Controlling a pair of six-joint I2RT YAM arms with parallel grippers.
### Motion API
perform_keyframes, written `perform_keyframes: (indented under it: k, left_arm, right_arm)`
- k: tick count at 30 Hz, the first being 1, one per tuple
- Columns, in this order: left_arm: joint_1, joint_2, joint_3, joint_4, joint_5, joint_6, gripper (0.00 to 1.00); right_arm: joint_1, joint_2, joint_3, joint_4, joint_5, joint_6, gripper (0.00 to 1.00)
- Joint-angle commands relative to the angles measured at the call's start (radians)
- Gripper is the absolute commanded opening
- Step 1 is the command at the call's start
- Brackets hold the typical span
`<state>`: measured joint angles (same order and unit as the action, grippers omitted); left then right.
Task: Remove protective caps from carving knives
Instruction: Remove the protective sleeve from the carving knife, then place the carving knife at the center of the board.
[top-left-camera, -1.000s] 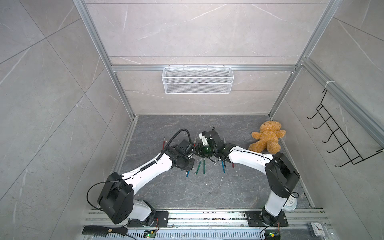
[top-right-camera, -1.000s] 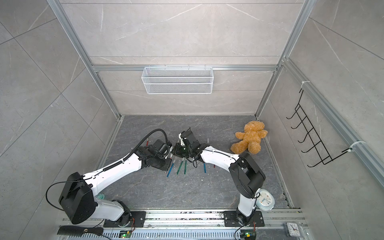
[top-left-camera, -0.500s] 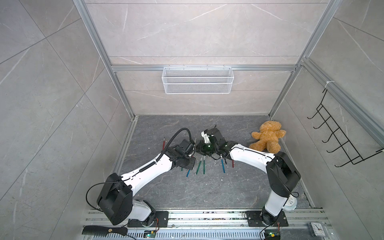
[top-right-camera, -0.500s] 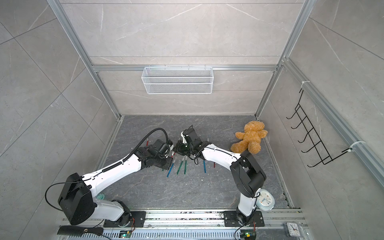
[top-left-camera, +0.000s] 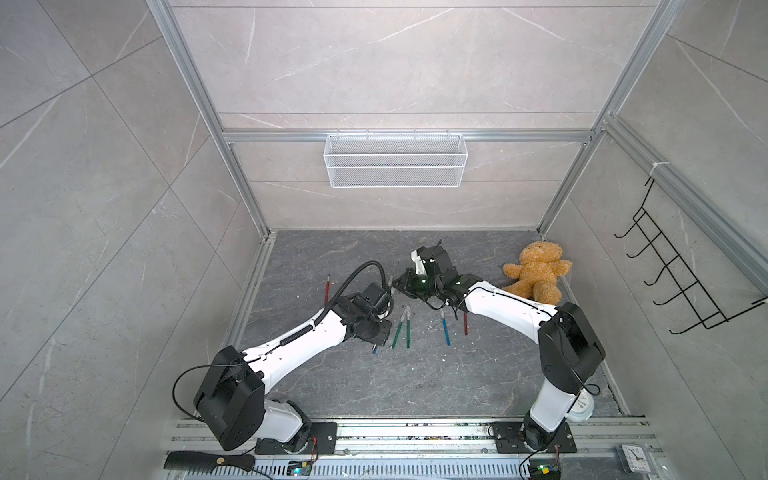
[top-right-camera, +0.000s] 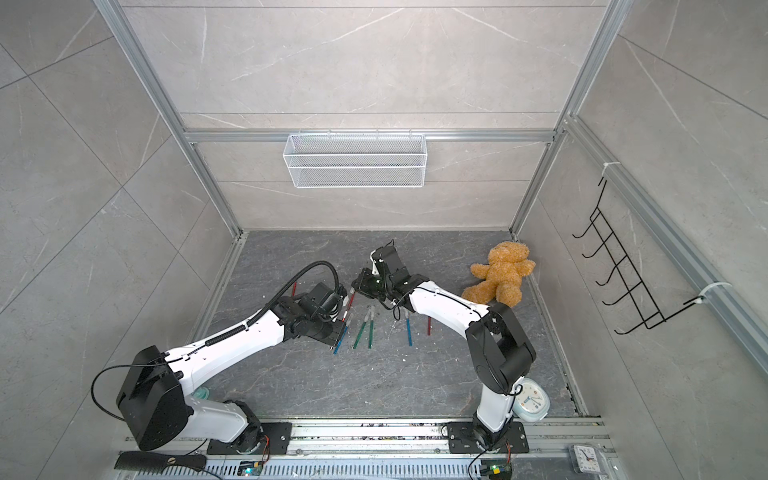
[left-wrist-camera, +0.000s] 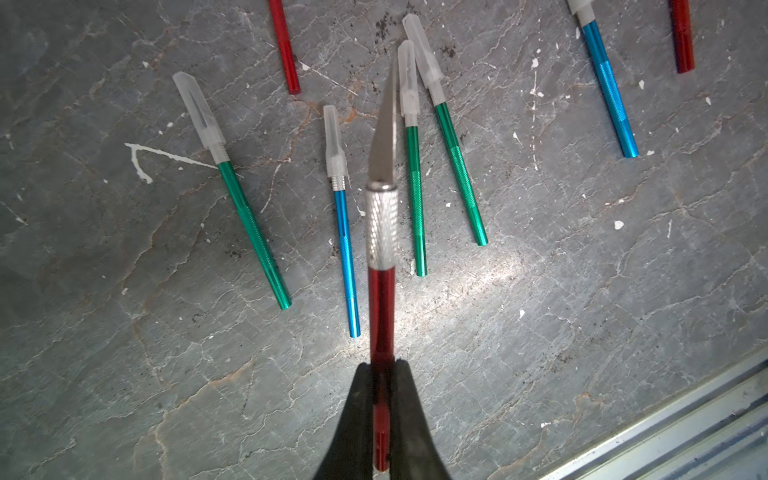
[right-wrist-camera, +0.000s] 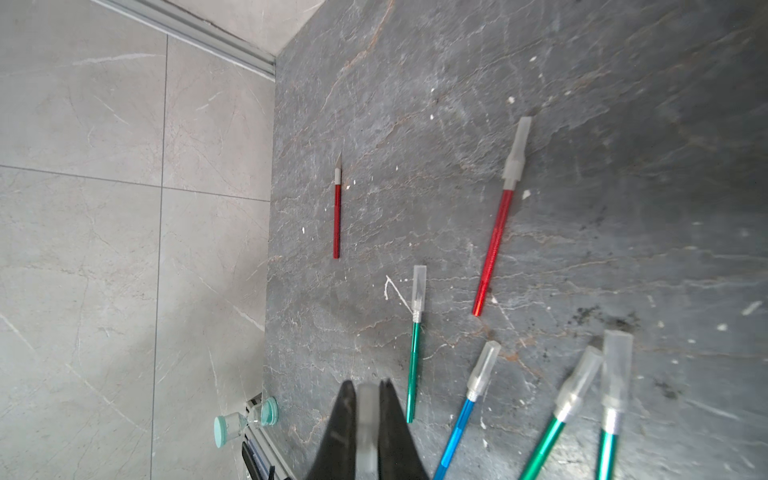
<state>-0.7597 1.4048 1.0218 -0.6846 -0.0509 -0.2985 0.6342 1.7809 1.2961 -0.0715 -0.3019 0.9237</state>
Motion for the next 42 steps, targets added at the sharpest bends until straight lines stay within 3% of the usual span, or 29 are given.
perform_keyframes:
  k: [1,6,11,24,30,42]
  left_arm:
    - [-0.003,-0.060,-0.007,-0.017,-0.058,-0.004,0.00]
    - [0.022,-0.081,0.000,-0.024,-0.184,-0.038,0.00]
    - [0.154,-0.024,0.069,-0.074,-0.185,-0.050,0.00]
    - [0.421,0.346,0.384,-0.160,-0.184,-0.031,0.00]
    - [0.459,0.527,0.551,-0.201,-0.222,0.002,0.00]
    - [0.497,0.722,0.685,-0.229,-0.202,0.021,0.00]
  right_arm:
    - [-0.057,-0.063,0.015,-0.049,0.023,-0.035,0.00]
    - [-0.085,-0.139,0.011,-0.144,0.092,-0.179,0.00]
    - [-0.085,-0.214,-0.068,-0.170,0.136,-0.267,0.00]
    - [-0.038,-0.292,-0.325,0.013,0.085,-0.376,0.00]
    - [-0.018,-0.314,-0.352,0.051,0.075,-0.403,0.00]
    - [-0.010,-0.327,-0.376,0.085,0.060,-0.407,0.00]
